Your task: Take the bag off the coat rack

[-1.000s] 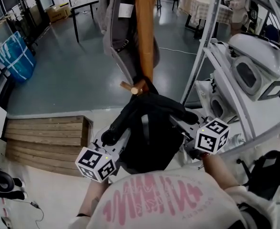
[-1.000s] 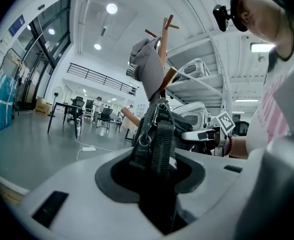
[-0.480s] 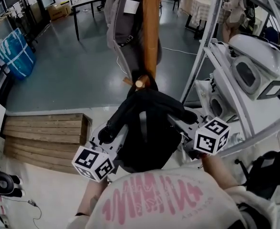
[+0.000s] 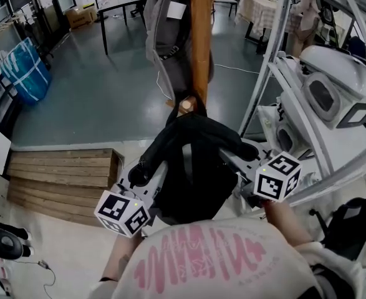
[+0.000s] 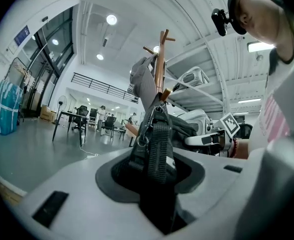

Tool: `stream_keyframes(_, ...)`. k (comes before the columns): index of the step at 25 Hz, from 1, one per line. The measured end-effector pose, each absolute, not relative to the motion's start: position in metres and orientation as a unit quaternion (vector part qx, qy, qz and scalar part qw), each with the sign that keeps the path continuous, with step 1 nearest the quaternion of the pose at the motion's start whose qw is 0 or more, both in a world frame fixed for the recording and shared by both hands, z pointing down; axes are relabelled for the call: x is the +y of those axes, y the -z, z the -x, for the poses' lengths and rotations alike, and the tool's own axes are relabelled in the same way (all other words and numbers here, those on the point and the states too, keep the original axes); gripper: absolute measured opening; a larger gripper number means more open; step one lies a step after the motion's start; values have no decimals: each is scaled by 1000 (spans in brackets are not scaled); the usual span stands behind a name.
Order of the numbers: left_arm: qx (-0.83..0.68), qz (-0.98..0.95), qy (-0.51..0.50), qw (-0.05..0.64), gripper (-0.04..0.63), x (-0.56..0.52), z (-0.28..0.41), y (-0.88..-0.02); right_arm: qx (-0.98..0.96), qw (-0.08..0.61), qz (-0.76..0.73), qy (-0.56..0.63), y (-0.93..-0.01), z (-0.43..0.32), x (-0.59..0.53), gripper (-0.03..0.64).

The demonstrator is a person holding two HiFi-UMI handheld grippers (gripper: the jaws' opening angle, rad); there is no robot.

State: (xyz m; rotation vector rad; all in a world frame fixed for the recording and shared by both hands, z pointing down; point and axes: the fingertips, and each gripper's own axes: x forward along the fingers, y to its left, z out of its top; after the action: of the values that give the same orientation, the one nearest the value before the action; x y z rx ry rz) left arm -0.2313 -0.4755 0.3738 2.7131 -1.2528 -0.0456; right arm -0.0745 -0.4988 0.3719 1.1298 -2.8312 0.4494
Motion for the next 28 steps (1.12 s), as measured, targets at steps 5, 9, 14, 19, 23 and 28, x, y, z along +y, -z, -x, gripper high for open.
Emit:
stream_keyframes(5,-425,-903,19,68,129,-468,238,-372,-920,35,-364,-141,-371,82,-491,118)
stream_keyframes(9,-426,-902,22,68,129,-462,240,-370,-921,35,-363,-137,-368,84,-486,118)
stream_keyframes(14,-426,-902,29,67,129,-451,246,-366,-925,42,-357,-123,-364,91,-471,117)
stream_keyframes(19,-424,-903,35,62,129,-441,249,-359,-923,36,-364,-117,-357,94,-459,117)
stream_keyframes(23,-422,-904,38,56,129,-432,250,-355,-923,31,-367,-112,-353,94,-449,115)
stream_keyframes(28,-421,-905,43,43,129,-421,251,-348,-921,23,-373,-108,-348,95,-437,115)
